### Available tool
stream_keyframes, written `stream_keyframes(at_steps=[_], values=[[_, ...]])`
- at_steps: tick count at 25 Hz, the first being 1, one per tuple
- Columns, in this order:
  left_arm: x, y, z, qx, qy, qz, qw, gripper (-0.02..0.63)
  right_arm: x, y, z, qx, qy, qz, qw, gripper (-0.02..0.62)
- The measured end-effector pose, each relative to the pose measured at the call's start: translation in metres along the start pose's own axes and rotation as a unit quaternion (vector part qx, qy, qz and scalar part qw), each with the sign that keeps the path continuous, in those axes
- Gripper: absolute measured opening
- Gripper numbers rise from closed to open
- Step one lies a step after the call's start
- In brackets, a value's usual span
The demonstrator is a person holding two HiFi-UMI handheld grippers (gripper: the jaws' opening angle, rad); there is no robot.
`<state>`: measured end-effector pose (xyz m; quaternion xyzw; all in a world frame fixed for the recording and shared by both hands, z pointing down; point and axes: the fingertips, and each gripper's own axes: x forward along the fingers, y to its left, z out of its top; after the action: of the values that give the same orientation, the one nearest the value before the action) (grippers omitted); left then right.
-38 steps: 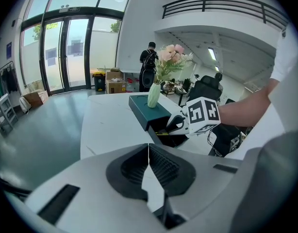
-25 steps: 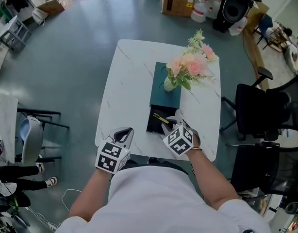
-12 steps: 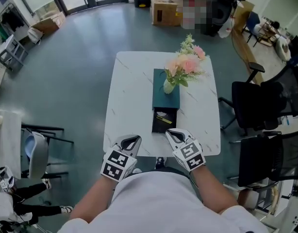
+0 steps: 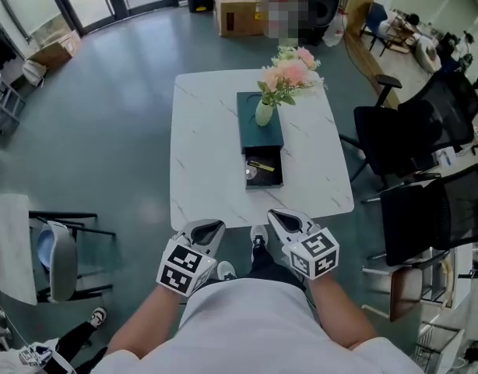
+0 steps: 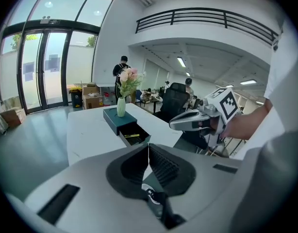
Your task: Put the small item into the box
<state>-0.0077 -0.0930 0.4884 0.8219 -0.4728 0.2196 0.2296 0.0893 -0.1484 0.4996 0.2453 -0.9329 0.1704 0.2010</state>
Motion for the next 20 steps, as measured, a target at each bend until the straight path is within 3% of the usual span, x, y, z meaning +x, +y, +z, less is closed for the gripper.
stream_keyframes(at_steps=[5, 12, 17, 20], values=[[-0.004, -0.014, -0.014, 0.004, 0.003, -0.013, 0.9999, 0.017, -0.029, 0.022, -0.017, 0.006, -0.012, -0.017, 1.000, 0.015], [-0.004, -0.030, 0.014, 0.024, -0.022, -0.013, 0.9994, 0.017, -0.052, 0.011, -0.003, -0.009, -0.030, -0.023, 0.999, 0.015], [0.004, -0.038, 0.025, -0.019, -0.045, 0.007, 0.9988, 0.017, -0.066, 0.003, 0.006, -0.033, -0.028, 0.005, 0.999, 0.015], [0.009, -0.047, 0.032, -0.022, -0.058, 0.019, 0.9979, 0.017, -0.076, -0.001, 0.007, -0.043, -0.028, 0.017, 0.999, 0.015]])
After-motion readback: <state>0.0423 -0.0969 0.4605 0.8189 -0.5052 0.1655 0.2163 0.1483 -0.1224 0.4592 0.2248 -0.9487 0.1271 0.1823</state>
